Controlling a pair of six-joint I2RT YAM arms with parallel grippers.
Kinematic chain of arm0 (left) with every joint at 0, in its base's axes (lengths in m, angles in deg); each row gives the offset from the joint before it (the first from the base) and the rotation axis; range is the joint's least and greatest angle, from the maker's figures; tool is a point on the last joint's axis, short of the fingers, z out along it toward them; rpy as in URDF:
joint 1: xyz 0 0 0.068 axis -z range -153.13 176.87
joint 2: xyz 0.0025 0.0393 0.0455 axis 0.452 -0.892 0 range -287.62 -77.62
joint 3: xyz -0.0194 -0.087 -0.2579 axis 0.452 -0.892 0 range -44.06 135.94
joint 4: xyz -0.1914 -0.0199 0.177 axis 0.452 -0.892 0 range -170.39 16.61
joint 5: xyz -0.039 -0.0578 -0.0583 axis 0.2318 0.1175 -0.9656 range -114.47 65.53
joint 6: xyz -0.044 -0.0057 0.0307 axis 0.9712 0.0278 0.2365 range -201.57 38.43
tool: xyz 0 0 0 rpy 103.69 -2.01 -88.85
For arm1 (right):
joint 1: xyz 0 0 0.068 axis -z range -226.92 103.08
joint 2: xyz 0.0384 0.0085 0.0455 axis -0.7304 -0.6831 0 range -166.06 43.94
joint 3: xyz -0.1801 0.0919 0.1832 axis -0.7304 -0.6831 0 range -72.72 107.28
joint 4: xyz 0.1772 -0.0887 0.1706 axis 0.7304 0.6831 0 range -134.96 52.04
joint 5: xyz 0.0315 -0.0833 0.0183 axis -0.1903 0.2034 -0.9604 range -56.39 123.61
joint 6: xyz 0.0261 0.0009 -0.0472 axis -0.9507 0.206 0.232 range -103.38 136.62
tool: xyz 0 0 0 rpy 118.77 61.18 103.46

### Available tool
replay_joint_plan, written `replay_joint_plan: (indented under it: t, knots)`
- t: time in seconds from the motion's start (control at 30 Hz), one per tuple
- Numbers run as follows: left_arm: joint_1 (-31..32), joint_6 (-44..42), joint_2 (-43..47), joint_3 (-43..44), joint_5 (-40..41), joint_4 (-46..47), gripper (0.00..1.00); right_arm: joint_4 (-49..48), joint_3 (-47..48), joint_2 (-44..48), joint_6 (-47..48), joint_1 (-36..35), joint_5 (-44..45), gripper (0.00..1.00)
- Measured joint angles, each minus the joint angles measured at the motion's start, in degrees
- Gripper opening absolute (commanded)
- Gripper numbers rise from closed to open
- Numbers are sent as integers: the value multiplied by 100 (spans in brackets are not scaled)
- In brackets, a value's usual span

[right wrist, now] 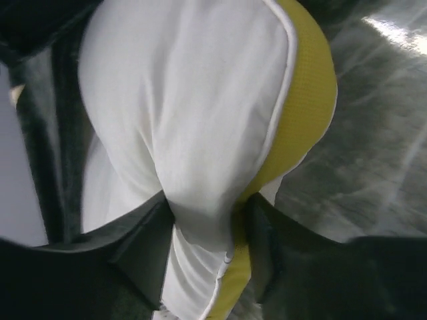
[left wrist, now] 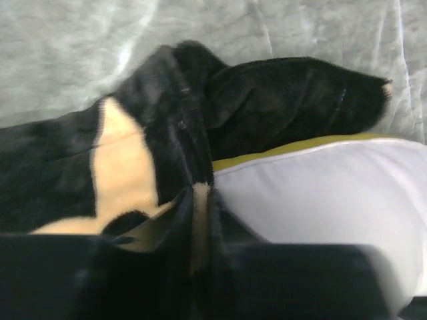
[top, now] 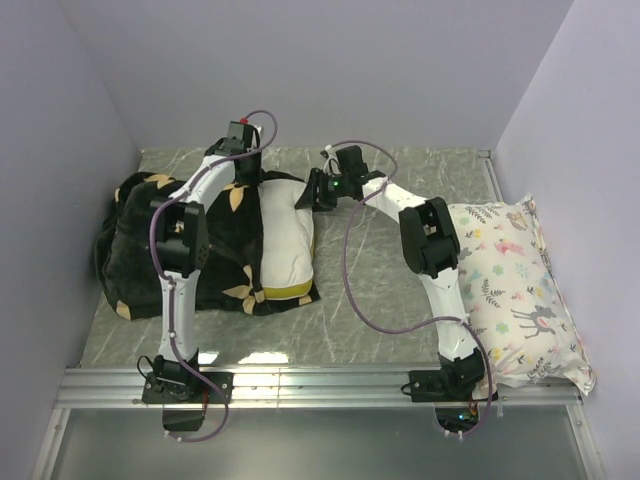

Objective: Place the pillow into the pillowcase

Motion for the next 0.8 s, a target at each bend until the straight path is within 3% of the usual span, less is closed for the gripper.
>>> replay_joint_plan:
  t: [0.07,0.2,0.4,0.57,0.67,0.7,0.73,0.8]
  knots:
    - [28,118,-74,76,-164,-4,0,-188,-48,-9,-105,-17,-166,18]
    - [177,485,-35,177,-949,199,0,-621,-269,-9,-363,-31,-457,4]
    - [876,1794,282,164,-1862,678,0,-1060,-710,170,-881,-70,-730,0]
    - [1069,2739,699,-227,-1744,1075,3,-1266,-846,450,-1272,92,-920,0]
    - [1069,2876,782,-254,-1840,1178,35,-1563,-1095,647,-1488,138,-951,2]
    - [1060,2828,785,-221,-1943,1169,55,-1604,-1167,688,-1515,160,-957,6]
    - [1062,2695,785,-164,-2020,1134,62,-1635,-1228,706,-1539,184,-962,26]
    - [1021,2382,791,-7,-2059,861,72,-1690,-1344,719,-1565,256,-962,47]
